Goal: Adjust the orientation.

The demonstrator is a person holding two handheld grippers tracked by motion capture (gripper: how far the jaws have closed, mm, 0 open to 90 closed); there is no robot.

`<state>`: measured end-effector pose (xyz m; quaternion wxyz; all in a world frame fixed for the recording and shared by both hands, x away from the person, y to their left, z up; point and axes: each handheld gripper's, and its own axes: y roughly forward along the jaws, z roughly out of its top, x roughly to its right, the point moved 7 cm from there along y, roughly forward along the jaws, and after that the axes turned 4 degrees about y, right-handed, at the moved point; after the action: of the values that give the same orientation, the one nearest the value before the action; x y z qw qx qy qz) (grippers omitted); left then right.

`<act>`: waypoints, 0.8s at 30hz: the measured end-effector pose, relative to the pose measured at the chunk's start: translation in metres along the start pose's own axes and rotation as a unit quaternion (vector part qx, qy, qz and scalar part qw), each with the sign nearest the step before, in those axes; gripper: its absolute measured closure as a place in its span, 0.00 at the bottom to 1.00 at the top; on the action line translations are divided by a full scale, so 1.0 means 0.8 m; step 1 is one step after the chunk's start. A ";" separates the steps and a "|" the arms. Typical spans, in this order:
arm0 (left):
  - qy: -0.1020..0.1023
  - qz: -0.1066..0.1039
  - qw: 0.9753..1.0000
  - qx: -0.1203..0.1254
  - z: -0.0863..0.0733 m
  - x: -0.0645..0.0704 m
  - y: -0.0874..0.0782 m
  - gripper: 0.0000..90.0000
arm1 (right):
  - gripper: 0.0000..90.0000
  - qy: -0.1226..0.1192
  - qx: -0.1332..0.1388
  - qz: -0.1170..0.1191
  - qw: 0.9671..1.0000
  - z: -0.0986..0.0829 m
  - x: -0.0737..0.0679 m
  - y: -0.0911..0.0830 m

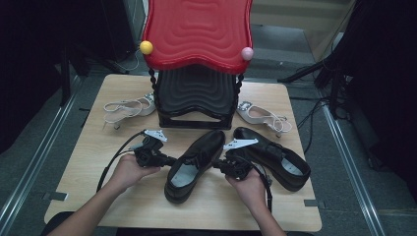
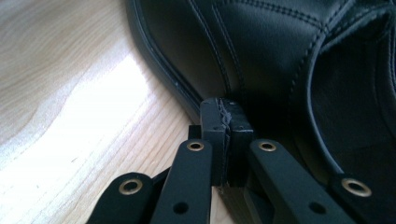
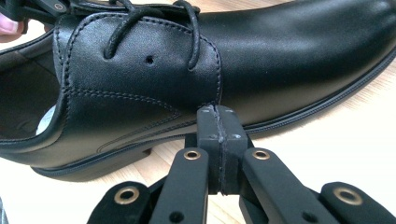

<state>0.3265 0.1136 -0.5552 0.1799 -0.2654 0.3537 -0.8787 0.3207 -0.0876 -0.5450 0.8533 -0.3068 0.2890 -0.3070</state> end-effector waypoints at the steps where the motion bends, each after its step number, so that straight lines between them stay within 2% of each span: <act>1: 0.004 0.002 1.000 0.000 0.000 0.001 0.001 1.00 | 1.00 -0.001 0.000 -0.003 1.000 0.000 0.001 0.000; 11: 0.028 0.004 1.000 0.005 0.008 0.029 0.022 1.00 | 1.00 0.021 0.010 -0.016 1.000 0.000 0.018 -0.013; 22: 0.006 0.004 1.000 0.029 0.020 0.044 0.043 0.98 | 1.00 0.036 0.020 -0.032 0.999 0.003 0.035 -0.024; 24: 0.008 0.005 0.999 0.033 0.022 0.047 0.047 0.98 | 1.00 0.039 0.022 -0.033 0.998 0.003 0.038 -0.027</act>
<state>0.3117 0.0597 -0.5589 0.1899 -0.2504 0.3271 -0.8912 0.3344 -0.1214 -0.5379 0.8372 -0.2848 0.3053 -0.3532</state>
